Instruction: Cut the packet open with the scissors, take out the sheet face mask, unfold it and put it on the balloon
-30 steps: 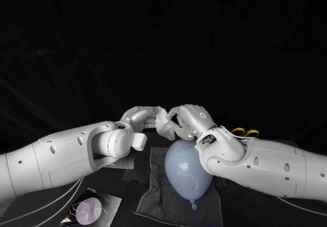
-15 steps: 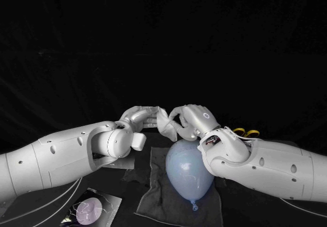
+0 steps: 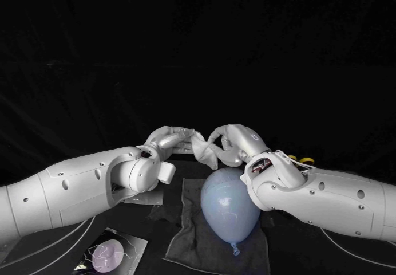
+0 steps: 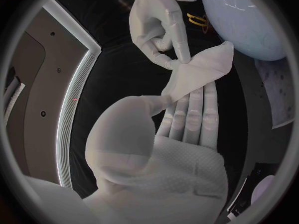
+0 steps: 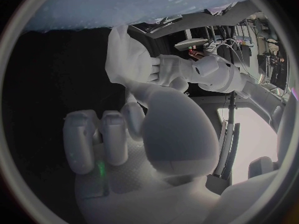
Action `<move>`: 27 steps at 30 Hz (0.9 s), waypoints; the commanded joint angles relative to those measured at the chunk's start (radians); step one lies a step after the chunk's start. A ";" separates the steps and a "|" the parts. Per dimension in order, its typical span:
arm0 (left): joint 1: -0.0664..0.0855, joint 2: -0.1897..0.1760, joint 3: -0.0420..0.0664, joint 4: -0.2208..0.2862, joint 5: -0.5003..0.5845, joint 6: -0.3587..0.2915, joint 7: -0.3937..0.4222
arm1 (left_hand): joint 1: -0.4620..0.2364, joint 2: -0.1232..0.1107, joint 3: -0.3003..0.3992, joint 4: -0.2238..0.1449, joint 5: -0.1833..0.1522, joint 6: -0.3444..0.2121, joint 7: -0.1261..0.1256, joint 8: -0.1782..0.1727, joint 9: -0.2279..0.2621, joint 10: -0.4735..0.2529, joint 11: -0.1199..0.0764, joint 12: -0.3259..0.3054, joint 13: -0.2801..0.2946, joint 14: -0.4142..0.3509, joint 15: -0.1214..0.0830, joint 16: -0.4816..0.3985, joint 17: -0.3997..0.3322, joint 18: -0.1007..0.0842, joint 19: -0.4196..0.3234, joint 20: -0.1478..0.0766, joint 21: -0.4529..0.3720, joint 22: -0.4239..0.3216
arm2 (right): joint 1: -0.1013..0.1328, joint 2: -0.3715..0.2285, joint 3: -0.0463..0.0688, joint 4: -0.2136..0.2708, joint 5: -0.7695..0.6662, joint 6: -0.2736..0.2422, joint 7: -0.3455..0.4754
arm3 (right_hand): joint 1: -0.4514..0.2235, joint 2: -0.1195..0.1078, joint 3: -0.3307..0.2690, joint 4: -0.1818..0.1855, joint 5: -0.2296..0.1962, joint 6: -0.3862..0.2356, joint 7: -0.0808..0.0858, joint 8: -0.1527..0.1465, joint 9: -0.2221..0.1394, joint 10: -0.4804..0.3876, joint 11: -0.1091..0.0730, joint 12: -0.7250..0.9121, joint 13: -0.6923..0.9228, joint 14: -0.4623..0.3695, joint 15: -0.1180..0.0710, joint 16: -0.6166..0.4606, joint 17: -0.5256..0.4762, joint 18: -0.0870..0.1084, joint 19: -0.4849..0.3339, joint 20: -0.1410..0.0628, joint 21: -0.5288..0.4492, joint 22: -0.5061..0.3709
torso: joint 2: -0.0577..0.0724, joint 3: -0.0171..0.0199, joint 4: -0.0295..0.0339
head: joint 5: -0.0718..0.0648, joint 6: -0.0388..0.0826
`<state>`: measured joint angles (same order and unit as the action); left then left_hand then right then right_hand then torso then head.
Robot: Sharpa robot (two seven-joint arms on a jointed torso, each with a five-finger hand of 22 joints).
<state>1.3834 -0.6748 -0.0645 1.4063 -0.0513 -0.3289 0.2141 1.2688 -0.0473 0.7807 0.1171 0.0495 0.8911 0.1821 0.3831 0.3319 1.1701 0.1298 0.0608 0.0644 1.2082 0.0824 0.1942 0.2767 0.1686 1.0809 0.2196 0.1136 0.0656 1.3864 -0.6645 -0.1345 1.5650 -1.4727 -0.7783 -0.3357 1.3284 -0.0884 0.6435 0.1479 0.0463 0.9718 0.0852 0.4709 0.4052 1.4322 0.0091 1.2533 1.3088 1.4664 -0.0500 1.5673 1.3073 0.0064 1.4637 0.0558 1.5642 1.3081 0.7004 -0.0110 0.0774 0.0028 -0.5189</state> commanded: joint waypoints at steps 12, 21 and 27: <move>0.001 0.006 0.001 -0.005 -0.087 0.008 0.024 | 0.010 -0.001 -0.006 0.002 0.002 0.008 -0.001 0.005 0.002 0.007 -0.001 0.005 0.001 0.001 -0.004 -0.006 -0.002 0.014 -0.009 0.000 -0.005 -0.001 | 0.030 0.003 0.003 -0.021 0.300 0.151 0.118 | -0.127 -0.012 -0.040 0.074 0.014 -0.023 0.011 -0.006 -0.009 -0.023 0.010 -0.037 0.060 0.104 0.005 0.004 0.264 -0.006 0.107 0.006 0.007 0.263 | 0.000 0.0001 -0.0003 | 0.000 0.001; 0.001 0.007 0.001 -0.003 -0.079 0.004 0.028 | 0.012 -0.001 -0.008 0.003 0.002 0.012 -0.002 0.007 0.003 0.013 -0.003 0.007 0.001 0.004 -0.005 -0.006 -0.002 0.015 -0.012 0.002 -0.007 -0.001 | 0.035 0.005 0.003 -0.030 0.322 0.200 0.121 | -0.129 -0.055 -0.082 0.061 0.017 -0.029 0.015 -0.012 -0.016 -0.031 0.013 -0.043 0.059 0.104 0.008 0.004 0.264 -0.006 0.107 0.009 0.007 0.263 | 0.001 0.0006 -0.0003 | 0.000 0.001; 0.001 0.007 0.001 -0.001 -0.071 0.006 0.027 | 0.013 -0.001 -0.009 0.004 0.002 0.014 -0.003 0.008 0.003 0.015 -0.004 0.007 0.001 0.007 -0.006 -0.006 -0.002 0.016 -0.012 0.003 -0.007 0.000 | 0.035 0.012 0.003 -0.041 0.322 0.186 0.123 | -0.048 -0.043 -0.079 -0.004 0.003 -0.023 0.007 -0.008 -0.017 -0.026 0.007 -0.030 0.067 0.104 0.003 0.004 0.264 -0.006 0.107 0.006 0.007 0.263 | 0.001 0.0004 -0.0002 | -0.001 0.000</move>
<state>1.3832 -0.6698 -0.0646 1.4020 -0.1245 -0.3293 0.2242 1.2686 -0.0474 0.7779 0.1200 0.0495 0.8955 0.1794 0.3873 0.3347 1.1781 0.1232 0.0631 0.0644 1.2120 0.0789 0.1941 0.2757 0.1684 1.0772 0.2233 0.1103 0.0656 1.4209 -0.6554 -0.1319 1.5264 -1.1600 -0.6129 -0.2304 1.2663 -0.1354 0.5622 0.1536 0.0531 0.9474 0.0991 0.4622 0.3885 1.4075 0.0233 1.2177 1.3082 1.4662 -0.0498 1.5673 1.3081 0.0064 1.4659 0.0616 1.5664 1.3076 0.7009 -0.0104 0.0770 0.0027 -0.5184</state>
